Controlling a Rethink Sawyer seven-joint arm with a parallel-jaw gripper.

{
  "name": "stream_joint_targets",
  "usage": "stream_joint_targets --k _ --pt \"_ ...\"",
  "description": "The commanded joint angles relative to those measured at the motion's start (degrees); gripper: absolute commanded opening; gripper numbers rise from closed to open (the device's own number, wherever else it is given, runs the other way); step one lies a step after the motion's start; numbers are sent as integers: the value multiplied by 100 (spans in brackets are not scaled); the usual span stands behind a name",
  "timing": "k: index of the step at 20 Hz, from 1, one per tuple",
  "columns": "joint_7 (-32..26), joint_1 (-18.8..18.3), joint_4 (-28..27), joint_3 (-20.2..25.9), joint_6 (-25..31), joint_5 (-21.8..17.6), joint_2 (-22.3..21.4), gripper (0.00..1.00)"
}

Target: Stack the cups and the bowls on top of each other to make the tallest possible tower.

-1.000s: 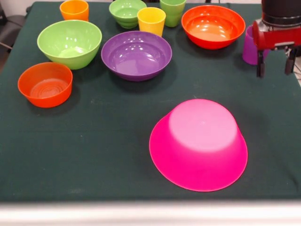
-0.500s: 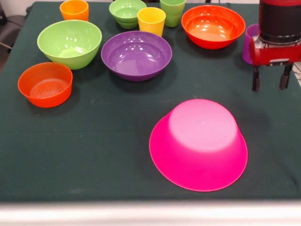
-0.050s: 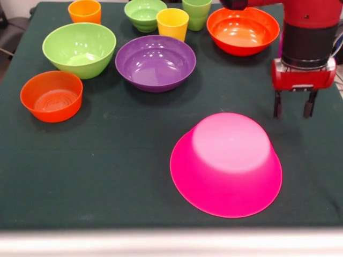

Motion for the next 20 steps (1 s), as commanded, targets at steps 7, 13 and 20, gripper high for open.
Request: stream_joint_targets --k 7,13,20 --pt "818 159 -556 -257 -419 238 557 100" --pt "568 21 -646 -199 -424 267 609 100" --pt "403 -129 -740 -100 -401 235 624 100"
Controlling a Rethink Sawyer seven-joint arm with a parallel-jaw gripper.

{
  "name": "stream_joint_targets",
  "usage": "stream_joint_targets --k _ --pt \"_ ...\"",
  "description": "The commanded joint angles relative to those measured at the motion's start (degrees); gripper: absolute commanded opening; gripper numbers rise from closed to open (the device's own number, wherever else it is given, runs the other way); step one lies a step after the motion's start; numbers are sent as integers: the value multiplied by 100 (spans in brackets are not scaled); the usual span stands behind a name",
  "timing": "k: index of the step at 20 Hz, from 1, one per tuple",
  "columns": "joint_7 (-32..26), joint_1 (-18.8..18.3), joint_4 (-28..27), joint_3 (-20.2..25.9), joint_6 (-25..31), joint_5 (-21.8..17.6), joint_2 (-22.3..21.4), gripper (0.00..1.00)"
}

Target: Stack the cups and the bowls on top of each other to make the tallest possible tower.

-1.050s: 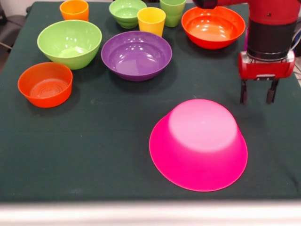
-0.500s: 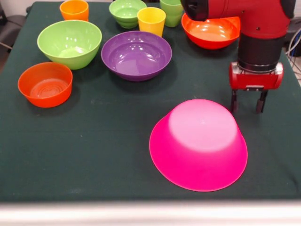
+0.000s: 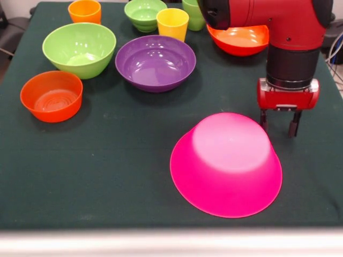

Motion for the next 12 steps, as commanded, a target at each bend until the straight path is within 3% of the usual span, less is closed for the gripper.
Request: stream_joint_targets --k 1,12 --pt "386 -166 -319 196 -90 30 175 100" --pt "287 -271 -535 205 -28 -11 237 100"
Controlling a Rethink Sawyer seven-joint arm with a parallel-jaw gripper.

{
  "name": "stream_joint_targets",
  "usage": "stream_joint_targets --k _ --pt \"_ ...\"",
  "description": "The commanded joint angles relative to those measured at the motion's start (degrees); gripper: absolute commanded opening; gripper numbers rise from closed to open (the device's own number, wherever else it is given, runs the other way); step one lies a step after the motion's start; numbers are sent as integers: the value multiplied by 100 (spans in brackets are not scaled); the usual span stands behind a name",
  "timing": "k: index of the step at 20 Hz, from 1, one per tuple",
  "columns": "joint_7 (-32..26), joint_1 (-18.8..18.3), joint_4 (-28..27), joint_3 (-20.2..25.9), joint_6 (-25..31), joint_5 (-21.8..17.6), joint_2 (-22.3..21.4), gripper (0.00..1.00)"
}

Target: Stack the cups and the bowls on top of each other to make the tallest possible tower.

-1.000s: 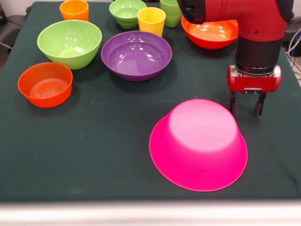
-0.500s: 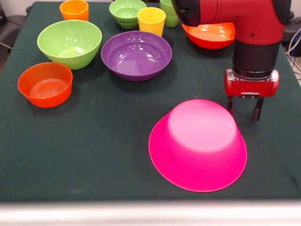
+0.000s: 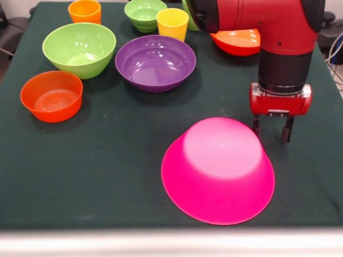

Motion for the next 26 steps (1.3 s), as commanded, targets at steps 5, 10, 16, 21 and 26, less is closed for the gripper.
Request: stream_joint_targets --k 5,10,16,21,26 --pt "270 -161 -514 173 4 -24 223 100" --pt "219 -206 -645 186 41 -34 301 100" --pt "120 -332 -435 459 440 127 267 100" --pt "444 -189 169 457 573 324 -129 100" --pt "531 -59 253 431 551 482 -150 100"
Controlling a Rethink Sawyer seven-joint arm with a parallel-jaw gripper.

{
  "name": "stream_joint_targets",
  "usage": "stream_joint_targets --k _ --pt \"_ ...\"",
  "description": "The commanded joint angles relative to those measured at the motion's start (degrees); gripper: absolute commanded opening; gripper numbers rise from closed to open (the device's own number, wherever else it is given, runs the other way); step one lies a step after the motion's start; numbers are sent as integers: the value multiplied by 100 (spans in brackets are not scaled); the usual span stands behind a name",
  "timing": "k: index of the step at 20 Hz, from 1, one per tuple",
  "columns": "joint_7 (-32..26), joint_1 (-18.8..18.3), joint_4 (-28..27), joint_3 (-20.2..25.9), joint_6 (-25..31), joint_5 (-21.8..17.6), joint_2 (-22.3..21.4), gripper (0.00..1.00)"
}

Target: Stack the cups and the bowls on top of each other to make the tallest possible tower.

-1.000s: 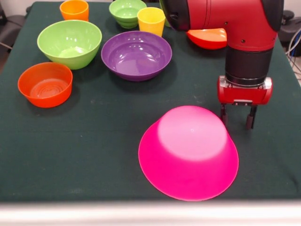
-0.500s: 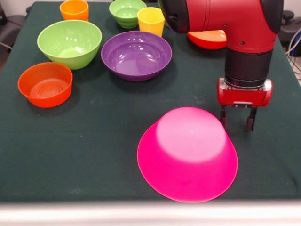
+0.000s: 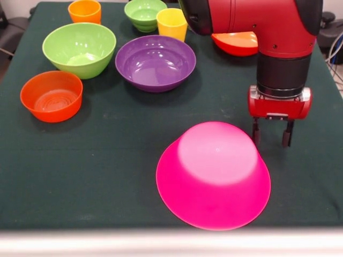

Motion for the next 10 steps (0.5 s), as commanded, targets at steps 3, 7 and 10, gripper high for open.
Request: stream_joint_targets --k 3,7,10 --pt "567 113 249 317 547 264 -145 100" --pt "643 211 359 239 617 362 -221 100" --pt "733 302 474 158 627 442 -330 100"
